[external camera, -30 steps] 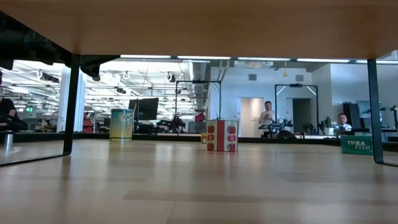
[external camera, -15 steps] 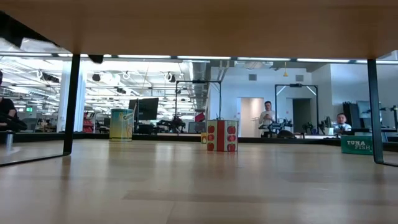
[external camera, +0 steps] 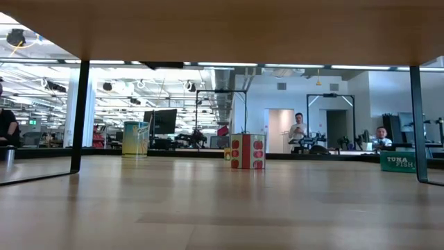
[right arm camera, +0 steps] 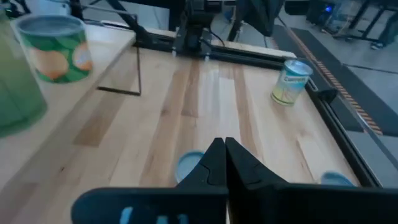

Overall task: Pick and place cans onto a shelf
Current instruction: Put the yellow mushroom can on the shelf

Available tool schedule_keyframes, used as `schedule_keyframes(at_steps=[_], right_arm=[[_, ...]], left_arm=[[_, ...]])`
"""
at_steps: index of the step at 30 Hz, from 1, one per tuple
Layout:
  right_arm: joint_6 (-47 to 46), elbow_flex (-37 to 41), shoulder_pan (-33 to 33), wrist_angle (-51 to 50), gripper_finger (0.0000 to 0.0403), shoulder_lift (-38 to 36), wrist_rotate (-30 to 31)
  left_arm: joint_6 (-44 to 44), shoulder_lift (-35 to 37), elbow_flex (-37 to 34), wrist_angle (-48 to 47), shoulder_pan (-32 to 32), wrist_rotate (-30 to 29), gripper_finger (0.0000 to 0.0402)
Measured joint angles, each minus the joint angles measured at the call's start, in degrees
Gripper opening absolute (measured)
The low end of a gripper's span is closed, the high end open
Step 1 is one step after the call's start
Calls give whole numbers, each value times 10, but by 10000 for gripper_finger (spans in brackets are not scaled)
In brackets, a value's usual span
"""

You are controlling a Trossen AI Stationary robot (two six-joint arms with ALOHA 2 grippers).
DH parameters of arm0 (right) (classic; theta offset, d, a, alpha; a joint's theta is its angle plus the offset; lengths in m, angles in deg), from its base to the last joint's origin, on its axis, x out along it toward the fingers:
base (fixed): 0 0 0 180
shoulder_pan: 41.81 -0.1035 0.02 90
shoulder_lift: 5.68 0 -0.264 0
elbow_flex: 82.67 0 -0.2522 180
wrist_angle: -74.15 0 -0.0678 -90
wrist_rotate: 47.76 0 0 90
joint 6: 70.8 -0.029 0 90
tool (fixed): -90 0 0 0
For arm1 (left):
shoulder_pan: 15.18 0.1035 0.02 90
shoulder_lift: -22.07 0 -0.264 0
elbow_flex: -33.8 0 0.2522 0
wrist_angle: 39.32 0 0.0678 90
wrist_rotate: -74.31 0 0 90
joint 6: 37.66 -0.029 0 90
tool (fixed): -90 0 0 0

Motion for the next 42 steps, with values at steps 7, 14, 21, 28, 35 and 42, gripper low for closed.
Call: schedule_keyframes(at_steps=[7, 14, 21, 28, 35, 42], right_arm=[[-23, 50, 11, 63, 5, 0, -2], [-22, 59, 11, 66, 4, 0, -3], [-19, 59, 12, 65, 7, 0, -7], [-16, 59, 12, 64, 6, 0, -14], [-9, 59, 12, 64, 6, 2, -14], [-9, 59, 12, 64, 7, 2, -14]], left_arm=[[-71, -170, 108, -33, 37, 55, 0], [-97, -302, 202, -64, 38, 33, 0], [-99, -403, 278, -76, 46, 23, 6], [-127, -444, 314, -87, 46, 7, 55], [-149, -480, 321, -96, 46, -41, 104], [-166, -480, 322, -75, 49, -52, 113]])
